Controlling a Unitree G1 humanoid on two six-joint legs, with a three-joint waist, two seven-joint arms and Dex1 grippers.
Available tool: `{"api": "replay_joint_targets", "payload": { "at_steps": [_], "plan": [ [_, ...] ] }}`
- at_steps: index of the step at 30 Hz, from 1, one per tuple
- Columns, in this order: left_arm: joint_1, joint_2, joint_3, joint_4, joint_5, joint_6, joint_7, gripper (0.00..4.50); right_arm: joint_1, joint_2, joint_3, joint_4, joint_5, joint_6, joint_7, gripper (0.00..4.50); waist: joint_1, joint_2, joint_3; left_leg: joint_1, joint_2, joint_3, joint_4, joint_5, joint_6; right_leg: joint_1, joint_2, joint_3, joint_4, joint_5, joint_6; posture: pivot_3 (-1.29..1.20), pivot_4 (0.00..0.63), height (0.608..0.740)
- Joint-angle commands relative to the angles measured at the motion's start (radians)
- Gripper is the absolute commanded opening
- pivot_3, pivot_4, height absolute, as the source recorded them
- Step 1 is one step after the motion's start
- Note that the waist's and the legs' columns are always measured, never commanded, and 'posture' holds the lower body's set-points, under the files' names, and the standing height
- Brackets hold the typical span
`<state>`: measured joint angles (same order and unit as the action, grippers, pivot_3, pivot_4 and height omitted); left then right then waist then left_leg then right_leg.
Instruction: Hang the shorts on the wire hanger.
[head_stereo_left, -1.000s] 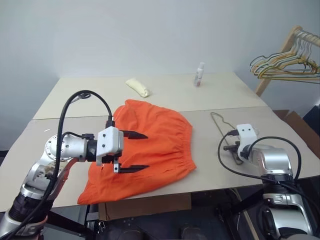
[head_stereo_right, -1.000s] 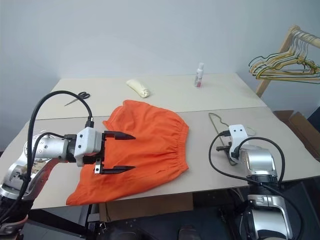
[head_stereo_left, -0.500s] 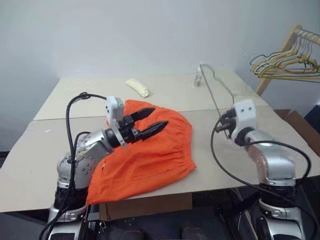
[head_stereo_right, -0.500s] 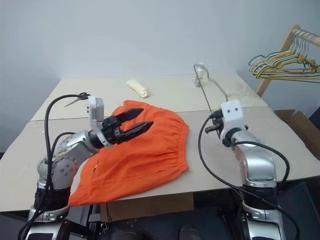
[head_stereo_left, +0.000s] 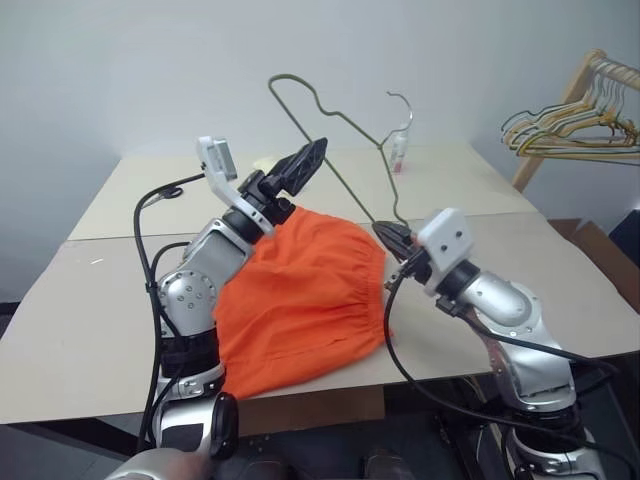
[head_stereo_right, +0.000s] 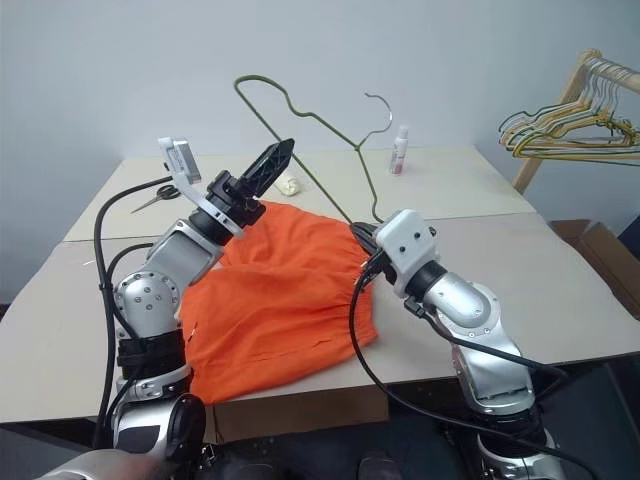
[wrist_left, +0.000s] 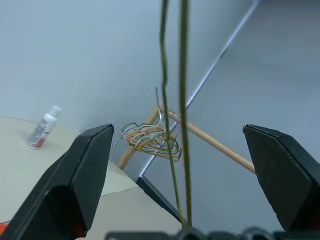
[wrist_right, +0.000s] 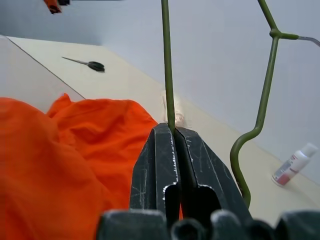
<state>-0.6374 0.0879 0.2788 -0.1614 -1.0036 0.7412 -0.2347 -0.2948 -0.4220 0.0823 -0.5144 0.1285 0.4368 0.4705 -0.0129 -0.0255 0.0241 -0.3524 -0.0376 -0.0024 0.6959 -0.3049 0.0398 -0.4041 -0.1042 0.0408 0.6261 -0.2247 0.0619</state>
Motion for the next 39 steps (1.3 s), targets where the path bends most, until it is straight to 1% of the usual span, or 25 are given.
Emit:
{"api": "replay_joint_targets", "payload": {
  "at_steps": [1, 2, 3, 4, 7, 9, 11, 12, 13, 20, 21, 22, 25, 26, 28, 30, 31, 33, 36, 37, 39],
  "plan": [
    [-0.002, -0.009, -0.004, -0.022, 0.004, -0.023, 0.035, 4.1, 0.0, 0.001, 0.011, -0.021, -0.03, -0.055, -0.014, 0.0, 0.001, 0.0, 0.0, 0.0, 0.0, 0.0, 0.0, 0.0, 0.0, 0.0, 0.0, 0.0, 0.0, 0.0, 0.0, -0.01, 0.0, 0.74],
    [-0.001, -0.018, 0.004, -0.015, -0.011, -0.023, 0.047, 3.91, 0.002, -0.001, 0.016, -0.019, -0.035, -0.065, -0.01, 0.0, 0.003, 0.0, 0.0, 0.0, 0.0, 0.0, 0.0, 0.0, 0.0, 0.0, 0.0, 0.0, 0.0, 0.0, 0.0, -0.01, 0.0, 0.74],
    [-0.001, -0.024, 0.01, -0.012, -0.023, -0.021, 0.056, 3.51, 0.004, -0.002, 0.018, -0.017, -0.039, -0.073, -0.007, 0.0, 0.004, 0.0, 0.0, 0.0, 0.0, 0.0, 0.0, 0.0, 0.0, 0.0, 0.0, 0.0, -0.001, 0.0, 0.0, -0.01, 0.0, 0.74],
    [0.0, -0.025, 0.01, -0.012, -0.025, -0.025, 0.052, 3.24, 0.007, -0.005, 0.022, -0.016, -0.043, -0.083, -0.002, 0.0, 0.004, 0.0, 0.0, 0.0, 0.0, 0.0, 0.0, 0.0, 0.0, 0.0, 0.0, 0.0, -0.001, 0.0, 0.0, -0.01, 0.0, 0.74],
    [-0.002, -0.028, 0.01, -0.008, -0.027, -0.032, 0.055, 2.2, 0.014, -0.007, 0.032, -0.009, -0.062, -0.103, -0.001, 0.0, 0.003, 0.0, 0.0, 0.0, 0.0, 0.0, 0.0, 0.0, 0.0, 0.0, 0.0, 0.0, -0.001, 0.0, 0.0, -0.01, 0.0, 0.74],
    [-0.006, -0.028, 0.006, -0.003, -0.016, -0.042, 0.063, 1.45, 0.018, -0.009, 0.04, -0.004, -0.079, -0.117, 0.001, 0.0, 0.003, 0.0, 0.0, 0.0, 0.0, 0.0, 0.0, 0.0, 0.0, 0.0, 0.0, 0.0, -0.001, 0.0, 0.0, -0.01, 0.0, 0.74],
    [-0.009, -0.028, 0.001, 0.002, -0.005, -0.051, 0.071, 0.81, 0.023, -0.008, 0.047, -0.003, -0.092, -0.13, 0.002, 0.0, 0.001, 0.0, 0.0, 0.0, -0.001, 0.0, 0.0, 0.0, 0.0, 0.0, 0.0, 0.0, -0.001, 0.0, 0.0, -0.01, 0.0, 0.74],
    [-0.008, -0.027, -0.002, 0.004, 0.0, -0.054, 0.072, 0.39, 0.024, -0.007, 0.049, -0.002, -0.099, -0.137, 0.0, 0.0, 0.001, 0.0, 0.0, 0.0, -0.001, 0.0, 0.0, 0.0, 0.0, 0.0, 0.0, 0.0, -0.001, 0.0, 0.0, -0.01, 0.0, 0.74],
    [-0.005, -0.021, -0.011, 0.002, 0.018, -0.061, 0.067, 0.08, 0.025, -0.008, 0.055, 0.001, -0.113, -0.144, -0.005, 0.0, 0.001, 0.0, 0.0, 0.0, -0.001, 0.0, 0.0, 0.0, 0.0, 0.0, 0.0, 0.0, -0.001, 0.0, 0.0, -0.01, 0.0, 0.74],
    [0.029, 0.026, -0.069, -0.025, 0.096, -0.109, -0.007, 0.03, 0.028, -0.013, 0.068, 0.032, -0.179, -0.206, -0.016, 0.0, 0.001, 0.0, 0.0, 0.0, -0.002, 0.0, 0.0, 0.001, -0.001, 0.0, 0.0, 0.0, -0.001, 0.0, 0.0, -0.01, 0.0, 0.74],
    [0.03, 0.033, -0.075, -0.028, 0.104, -0.116, -0.017, 0.0, 0.027, -0.013, 0.066, 0.033, -0.179, -0.206, -0.012, 0.56, 0.001, 0.0, 0.0, 0.0, -0.002, 0.0, 0.0, 0.001, -0.001, 0.0, 0.0, 0.0, -0.001, 0.0, 0.0, -0.01, 0.0, 0.74],
    [0.032, 0.051, -0.082, -0.034, 0.117, -0.134, -0.056, 0.0, 0.028, -0.019, 0.06, 0.029, -0.16, -0.199, 0.007, 0.78, 0.0, 0.0, 0.0, 0.0, -0.002, 0.0, 0.0, 0.001, -0.001, 0.0, 0.0, 0.0, -0.001, 0.0, 0.0, -0.01, 0.0, 0.74],
    [0.027, 0.108, -0.066, -0.04, 0.096, -0.15, -0.173, 0.0, 0.035, -0.038, 0.036, 0.015, -0.114, -0.183, 0.049, 1.8, -0.002, 0.0, 0.0, 0.0, -0.001, 0.001, -0.001, 0.001, -0.001, 0.0, 0.001, 0.0, -0.001, 0.0, 0.0, -0.01, 0.0, 0.74],
    [0.021, 0.136, -0.05, -0.035, 0.074, -0.148, -0.219, 0.0, 0.045, -0.054, 0.017, 0.003, -0.077, -0.183, 0.08, 2.17, 0.0, 0.0, 0.0, 0.0, -0.001, 0.0, 0.0, 0.001, -0.001, 0.0, 0.001, 0.0, -0.001, 0.0, 0.0, 0.0, 0.0, 0.74],
    [0.006, 0.203, -0.014, -0.018, 0.027, -0.138, -0.325, 0.0, 0.062, -0.084, -0.039, -0.032, 0.036, -0.144, 0.151, 2.92, 0.0, 0.0, 0.0, 0.0, -0.001, 0.0, 0.0, 0.0, -0.001, 0.0, 0.001, 0.0, -0.002, 0.0, 0.0, 0.0, 0.0, 0.74],
    [-0.009, 0.268, 0.026, 0.0, -0.055, -0.103, -0.444, 0.0, 0.067, -0.12, -0.102, -0.054, 0.171, -0.07, 0.223, 3.62, 0.0, 0.0, 0.0, -0.001, 0.0, 0.0, 0.0, 0.0, 0.0, 0.0, 0.001, -0.001, -0.002, 0.0, 0.0, 0.0, 0.0, 0.74],
    [-0.012, 0.302, 0.044, 0.008, -0.096, -0.088, -0.518, 0.0, 0.064, -0.146, -0.141, -0.06, 0.277, 0.001, 0.268, 3.93, 0.0, 0.0, 0.0, -0.001, 0.0, 0.0, 0.0, 0.0, 0.0, 0.0, 0.001, -0.001, -0.002, 0.0, 0.0, 0.0, 0.0, 0.74],
    [-0.009, 0.359, 0.067, 0.019, -0.131, -0.097, -0.67, 0.0, 0.044, -0.213, -0.222, -0.057, 0.49, 0.147, 0.353, 3.93, 0.0, 0.0, 0.0, 0.0, 0.001, 0.0, 0.0, 0.0, 0.001, 0.001, 0.001, -0.001, -0.002, 0.0, 0.0, 0.01, 0.0, 0.74],
    [-0.027, 0.41, 0.095, 0.067, -0.177, -0.074, -0.769, 0.0, 0.008, -0.326, -0.278, -0.032, 0.676, 0.287, 0.453, 3.93, 0.001, 0.0, 0.001, 0.0, 0.002, 0.0, 0.0, -0.001, 0.002, 0.001, 0.001, -0.001, -0.003, 0.0, 0.0, 0.01, 0.0, 0.74],
    [-0.035, 0.423, 0.108, 0.085, -0.205, -0.057, -0.803, 0.0, -0.015, -0.37, -0.286, -0.008, 0.749, 0.363, 0.483, 3.93, 0.001, 0.0, 0.001, 0.0, 0.002, 0.0, 0.0, -0.001, 0.002, 0.002, 0.001, -0.001, -0.003, 0.0, -0.001, 0.0, 0.0, 0.74],
    [-0.04, 0.44, 0.123, 0.104, -0.252, -0.034, -0.878, 0.0, -0.064, -0.414, -0.29, 0.04, 0.863, 0.468, 0.507, 3.93, 0.0, 0.0, 0.001, 0.001, 0.002, 0.0, 0.0, -0.001, 0.002, 0.003, 0.001, -0.002, -0.003, 0.0, -0.001, 0.0, 0.0, 0.74]
  ]
}}
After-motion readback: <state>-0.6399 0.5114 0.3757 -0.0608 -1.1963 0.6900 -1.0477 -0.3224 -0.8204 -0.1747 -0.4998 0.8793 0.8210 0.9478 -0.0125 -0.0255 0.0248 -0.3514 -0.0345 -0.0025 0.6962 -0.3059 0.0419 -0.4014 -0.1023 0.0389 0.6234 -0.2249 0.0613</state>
